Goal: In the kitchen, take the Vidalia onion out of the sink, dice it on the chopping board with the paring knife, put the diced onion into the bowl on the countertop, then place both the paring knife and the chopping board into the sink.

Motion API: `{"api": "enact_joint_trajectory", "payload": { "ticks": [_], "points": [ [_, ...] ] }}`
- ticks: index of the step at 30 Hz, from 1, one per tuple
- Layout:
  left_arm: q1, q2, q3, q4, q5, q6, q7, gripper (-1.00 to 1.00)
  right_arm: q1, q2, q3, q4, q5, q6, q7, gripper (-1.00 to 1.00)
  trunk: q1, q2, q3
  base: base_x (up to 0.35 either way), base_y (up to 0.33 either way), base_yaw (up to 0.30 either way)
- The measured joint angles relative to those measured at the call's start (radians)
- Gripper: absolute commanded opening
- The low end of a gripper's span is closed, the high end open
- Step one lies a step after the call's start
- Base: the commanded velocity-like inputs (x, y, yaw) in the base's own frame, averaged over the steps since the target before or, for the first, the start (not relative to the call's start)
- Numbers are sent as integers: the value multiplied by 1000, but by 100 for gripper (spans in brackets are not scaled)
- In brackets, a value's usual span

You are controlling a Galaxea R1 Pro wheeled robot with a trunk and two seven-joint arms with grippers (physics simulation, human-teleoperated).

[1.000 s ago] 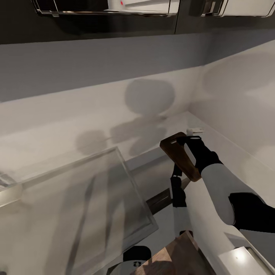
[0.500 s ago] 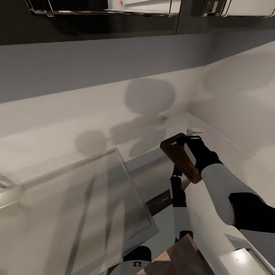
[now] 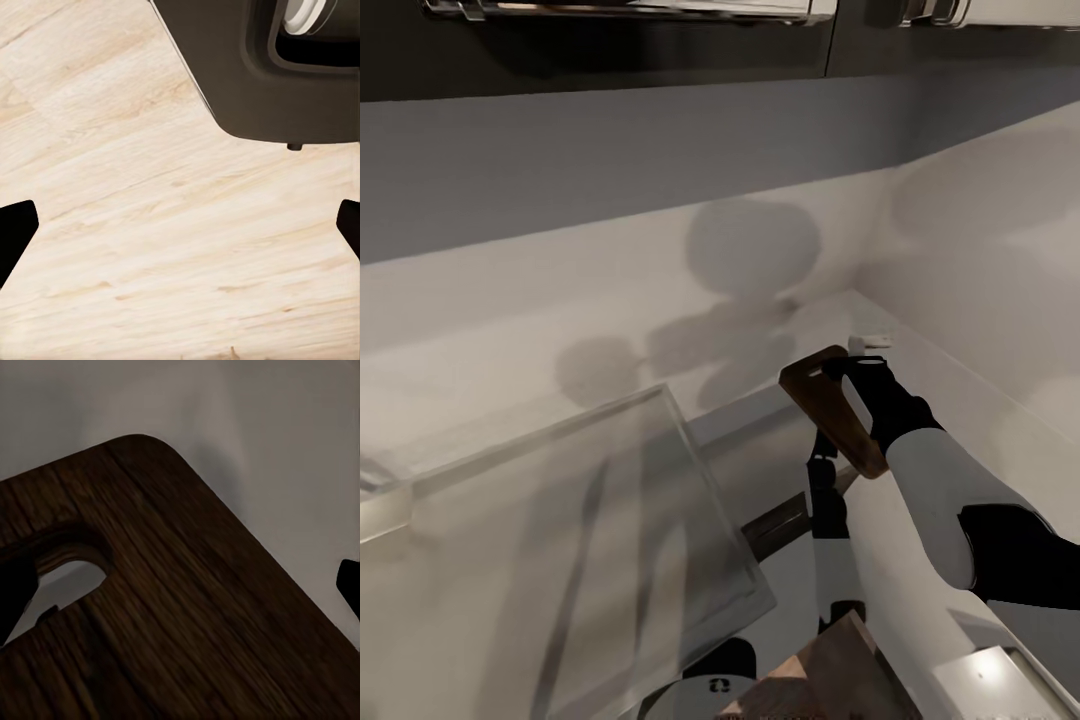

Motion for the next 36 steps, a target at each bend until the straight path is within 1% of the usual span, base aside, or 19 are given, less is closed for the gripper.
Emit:
{"api": "enact_joint_trajectory", "payload": {
  "ticks": [8,28,36],
  "points": [
    [0,0,0,0,0,0,0,100,-1,0,1,-8,3,-1,0,100,0,0,-12,0,0,0],
    [0,0,0,1,0,0,0,100,-1,-1,0,-2,5,-1,-1,100,0,0,-14,20,0,0],
    [0,0,0,1,0,0,0,100,-1,-1,0,-20,4,1,-1,100,0,0,-25,0,0,0]
  ]
}}
